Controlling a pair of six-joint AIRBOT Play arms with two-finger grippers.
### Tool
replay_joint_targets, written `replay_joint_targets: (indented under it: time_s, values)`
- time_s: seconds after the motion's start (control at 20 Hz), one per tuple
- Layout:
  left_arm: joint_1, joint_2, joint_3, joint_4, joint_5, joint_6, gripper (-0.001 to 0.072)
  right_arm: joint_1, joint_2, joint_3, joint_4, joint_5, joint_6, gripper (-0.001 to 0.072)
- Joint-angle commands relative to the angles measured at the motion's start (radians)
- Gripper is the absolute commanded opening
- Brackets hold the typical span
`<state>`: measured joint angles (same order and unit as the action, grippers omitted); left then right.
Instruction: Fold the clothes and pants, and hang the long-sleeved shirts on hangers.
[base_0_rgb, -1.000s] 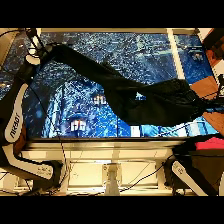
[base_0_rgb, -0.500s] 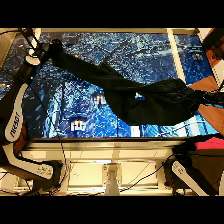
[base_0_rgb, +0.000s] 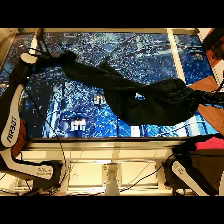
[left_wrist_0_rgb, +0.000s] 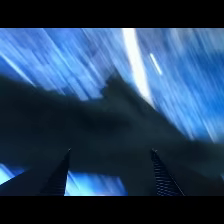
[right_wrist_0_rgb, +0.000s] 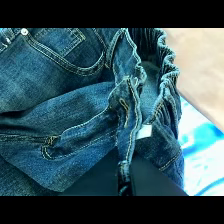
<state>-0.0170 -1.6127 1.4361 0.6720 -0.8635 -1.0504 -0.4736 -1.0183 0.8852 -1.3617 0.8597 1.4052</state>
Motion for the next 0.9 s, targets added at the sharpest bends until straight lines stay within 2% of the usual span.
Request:
replay_joint_targets:
  time_s: [0.0, 0.15, 0.25, 0.35, 0.5, 0.6, 0.85]
  values:
    - [-0.068, -0.006, -0.146, -0.047, -0.201, -0.05, 0.0542, 0.0, 0.0, 0.0, 0.0, 0.004, -0.001, 0.0035]
    - [-0.15, -0.006, -0.325, -0.192, -0.124, -0.012, 0.0542, 0.0, 0.0, 0.0, -0.004, 0.003, -0.004, 0.0035]
    - [-0.209, -0.006, -0.383, -0.281, -0.066, 0.058, 0.0541, 0.0, 0.0, 0.0, -0.004, 0.0, -0.004, 0.0035]
    - [-0.281, -0.006, -0.388, -0.29, -0.009, 0.118, 0.0542, 0.0, 0.0, 0.0, -0.003, -0.008, -0.004, 0.0035]
    - [-0.349, -0.006, -0.388, -0.284, 0.134, 0.114, 0.0542, 0.0, 0.0, 0.0, -0.004, -0.008, -0.003, 0.0035]
    - [-0.362, -0.008, -0.388, -0.284, 0.212, 0.05, 0.0542, 0.0, 0.0, 0.0, -0.004, -0.008, -0.004, 0.0035]
    - [-0.362, -0.033, -0.388, -0.253, 0.241, 0.037, 0.0543, 0.0, 0.0, 0.0, -0.004, -0.012, -0.004, 0.0035]
